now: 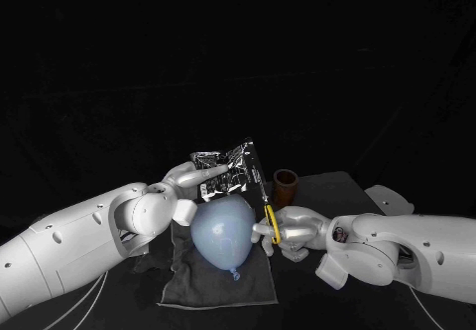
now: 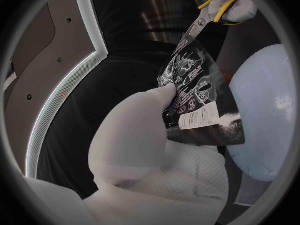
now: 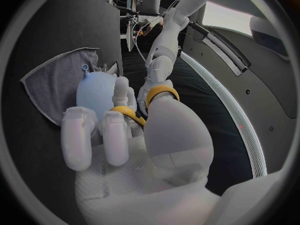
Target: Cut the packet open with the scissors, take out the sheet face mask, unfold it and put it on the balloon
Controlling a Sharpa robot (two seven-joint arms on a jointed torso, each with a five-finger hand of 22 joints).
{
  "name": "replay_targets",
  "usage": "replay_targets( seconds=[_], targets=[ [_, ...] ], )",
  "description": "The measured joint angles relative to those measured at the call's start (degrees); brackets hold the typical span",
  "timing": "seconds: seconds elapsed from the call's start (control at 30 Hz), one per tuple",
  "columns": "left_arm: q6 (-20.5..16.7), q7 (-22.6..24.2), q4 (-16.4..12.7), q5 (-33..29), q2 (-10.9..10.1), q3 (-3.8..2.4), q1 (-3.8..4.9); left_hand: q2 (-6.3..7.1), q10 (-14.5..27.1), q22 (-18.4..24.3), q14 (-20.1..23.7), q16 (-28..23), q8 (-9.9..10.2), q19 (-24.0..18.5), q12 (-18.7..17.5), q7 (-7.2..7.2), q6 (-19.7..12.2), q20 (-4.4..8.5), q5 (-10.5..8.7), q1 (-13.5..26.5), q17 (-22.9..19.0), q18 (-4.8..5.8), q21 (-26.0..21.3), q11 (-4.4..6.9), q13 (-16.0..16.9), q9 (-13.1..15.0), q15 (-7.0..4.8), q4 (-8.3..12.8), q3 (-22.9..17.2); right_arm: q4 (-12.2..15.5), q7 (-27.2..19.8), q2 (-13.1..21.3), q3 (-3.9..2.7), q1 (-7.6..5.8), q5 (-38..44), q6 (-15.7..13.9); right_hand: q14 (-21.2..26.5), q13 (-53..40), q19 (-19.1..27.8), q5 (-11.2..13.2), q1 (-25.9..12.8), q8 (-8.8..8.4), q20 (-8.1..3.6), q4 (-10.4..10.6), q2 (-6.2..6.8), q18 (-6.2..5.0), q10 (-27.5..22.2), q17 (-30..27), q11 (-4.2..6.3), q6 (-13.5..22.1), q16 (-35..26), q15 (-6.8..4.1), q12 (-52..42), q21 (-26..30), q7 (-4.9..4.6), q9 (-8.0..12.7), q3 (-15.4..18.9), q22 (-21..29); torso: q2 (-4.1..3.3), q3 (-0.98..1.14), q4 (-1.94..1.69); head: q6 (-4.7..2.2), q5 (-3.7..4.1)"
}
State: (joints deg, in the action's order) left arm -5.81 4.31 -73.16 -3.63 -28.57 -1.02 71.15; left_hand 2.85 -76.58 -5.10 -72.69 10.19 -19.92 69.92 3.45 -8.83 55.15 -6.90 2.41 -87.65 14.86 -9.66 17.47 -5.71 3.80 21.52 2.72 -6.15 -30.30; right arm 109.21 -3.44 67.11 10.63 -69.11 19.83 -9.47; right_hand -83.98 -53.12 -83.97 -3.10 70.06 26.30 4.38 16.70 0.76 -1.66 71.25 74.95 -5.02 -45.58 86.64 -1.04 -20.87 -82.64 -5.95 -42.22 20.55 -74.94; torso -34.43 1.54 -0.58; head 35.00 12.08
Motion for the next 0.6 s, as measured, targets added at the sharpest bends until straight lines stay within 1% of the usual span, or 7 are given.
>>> replay_targets(
  seconds=[0.1, 0.17, 0.23, 0.33, 0.4, 0.53, 0.6],
  targets=[
    [0.2, 0.0, 0.0, 0.1, 0.0, 0.02, 0.00, 0.00, 0.0, 0.0, 0.0, 0.0, 0.0, 0.0, 0.0, 0.00, 0.0, 0.00, -0.04, 0.0, 0.0, -0.04, 0.0, 0.00, 0.0, 0.0, 0.00, 0.0, 0.0, 0.0, -0.1, 0.0, -0.05, -0.06, 0.2, -0.2, 0.0, 4.6, 0.0, 0.0, -2.2, -1.83, 1.02, 0.2, 4.07, 0.02, -0.3, 0.0, 0.33, 0.2, -0.2, 0.77, 4.8, 0.3, 0.23, 0.7, -5.7, 0.0, 0.00, 0.00, 0.00, -0.04, -0.01],
    [0.3, 0.0, 0.0, 0.2, 0.0, 0.03, 0.00, 0.00, 0.0, 0.0, 0.0, 0.0, 0.0, 0.0, 0.0, 0.01, 0.0, 0.00, 0.05, 0.0, 0.0, -0.06, 0.0, 0.00, 0.0, 0.0, 0.00, 0.0, 0.0, 0.0, -0.1, 0.0, -0.09, -0.15, 0.2, -0.4, 0.0, 6.6, 0.0, 0.0, -3.1, -2.23, 1.20, 0.2, 5.60, 0.01, -0.6, 0.0, 0.63, 0.5, -0.2, 0.84, 7.0, 0.3, 0.49, 1.0, -7.8, 0.0, 0.00, 0.00, 0.00, -0.07, -0.03],
    [0.5, 0.0, -0.1, 0.4, 0.0, 0.04, -0.02, 0.00, 0.0, 0.0, 0.0, 0.0, 0.1, 0.0, 0.0, 0.01, 0.0, 0.00, 0.16, 0.0, 0.0, -0.07, 0.0, 0.00, 0.0, 0.0, 0.01, 0.0, 0.0, 0.0, -0.1, 0.0, -0.10, -0.26, 0.4, -0.5, 0.0, 8.6, 0.0, 0.0, -3.6, -2.43, 1.75, 0.3, 6.99, 0.01, -1.1, 0.0, 0.35, 0.5, -0.2, 1.41, 8.6, 0.3, 0.50, 1.3, -8.9, 0.0, 0.00, 0.00, 0.00, -0.09, -0.16],
    [0.7, -0.1, -0.1, 0.9, 0.0, 0.04, -0.02, 0.00, 0.0, 0.0, -0.1, 0.0, 0.1, 0.0, 0.0, 0.01, 0.0, 0.00, 0.16, 0.0, 0.0, -0.08, 0.0, 0.00, 0.0, 0.0, 0.08, 0.0, 0.0, 0.0, -0.1, 0.0, -0.10, -0.53, 0.5, -0.6, 0.0, 10.8, 0.0, 0.0, -3.8, -2.48, 1.81, 0.3, 8.10, 0.01, -1.8, 0.0, -0.32, 1.4, -0.2, 1.46, 10.5, 0.3, 1.35, 1.6, -9.1, 0.0, -0.02, 0.00, 0.00, -0.09, -0.20],
    [0.7, -0.1, -0.2, 1.4, 0.0, 0.04, -0.02, 0.00, 0.0, 0.0, -0.1, 0.0, 0.1, 0.0, 0.0, 0.02, 0.0, 0.00, 0.16, 0.0, 0.0, -0.07, 0.0, 0.00, 0.0, 0.0, 0.08, 0.0, 0.0, 0.0, 0.0, 0.0, -0.10, -0.71, 0.6, -0.6, 0.0, 12.2, 0.0, 0.0, -4.0, -2.72, 2.21, 0.3, 8.78, 0.01, -2.1, 0.0, -0.64, 1.5, -0.2, 1.79, 11.6, 0.3, 1.44, 1.7, -9.1, 0.0, -0.03, -0.01, 0.00, -0.09, -0.15],
    [0.8, -0.3, -0.2, 2.3, -0.1, 0.01, -0.01, 0.00, 0.0, 0.0, -0.1, 0.0, 0.1, 0.0, 0.0, 0.02, 0.0, 0.00, 0.16, 0.0, 0.0, -0.06, 0.0, 0.00, 0.0, 0.0, 0.08, 0.0, 0.0, 0.0, 0.1, 0.0, -0.10, -1.12, 0.8, -0.6, 0.0, 15.0, 0.0, 0.0, -4.2, -2.71, 2.38, 0.3, 9.91, 0.01, -4.2, -0.1, -1.02, 4.0, -0.7, 2.22, 14.1, 1.3, 2.95, 2.0, -9.1, 0.0, -0.03, -0.01, 0.00, -0.03, -0.08],
    [0.8, -0.3, -0.2, 2.7, -0.1, 0.01, -0.01, 0.00, 0.0, 0.0, -0.1, 0.0, 0.1, 0.0, 0.0, 0.02, 0.0, 0.00, 0.16, 0.0, 0.0, -0.05, 0.0, 0.00, 0.0, 0.0, 0.09, 0.0, 0.0, 0.1, 0.2, 0.1, -0.10, -1.27, 1.0, -0.6, -0.1, 16.1, 0.0, 0.0, -4.5, -2.71, 2.63, 0.4, 10.28, 0.02, -4.5, -0.1, -1.23, 5.3, -0.7, 2.29, 15.0, 1.4, 3.15, 2.0, -8.9, 0.0, -0.03, -0.02, 0.01, -0.02, -0.08]
  ],
)
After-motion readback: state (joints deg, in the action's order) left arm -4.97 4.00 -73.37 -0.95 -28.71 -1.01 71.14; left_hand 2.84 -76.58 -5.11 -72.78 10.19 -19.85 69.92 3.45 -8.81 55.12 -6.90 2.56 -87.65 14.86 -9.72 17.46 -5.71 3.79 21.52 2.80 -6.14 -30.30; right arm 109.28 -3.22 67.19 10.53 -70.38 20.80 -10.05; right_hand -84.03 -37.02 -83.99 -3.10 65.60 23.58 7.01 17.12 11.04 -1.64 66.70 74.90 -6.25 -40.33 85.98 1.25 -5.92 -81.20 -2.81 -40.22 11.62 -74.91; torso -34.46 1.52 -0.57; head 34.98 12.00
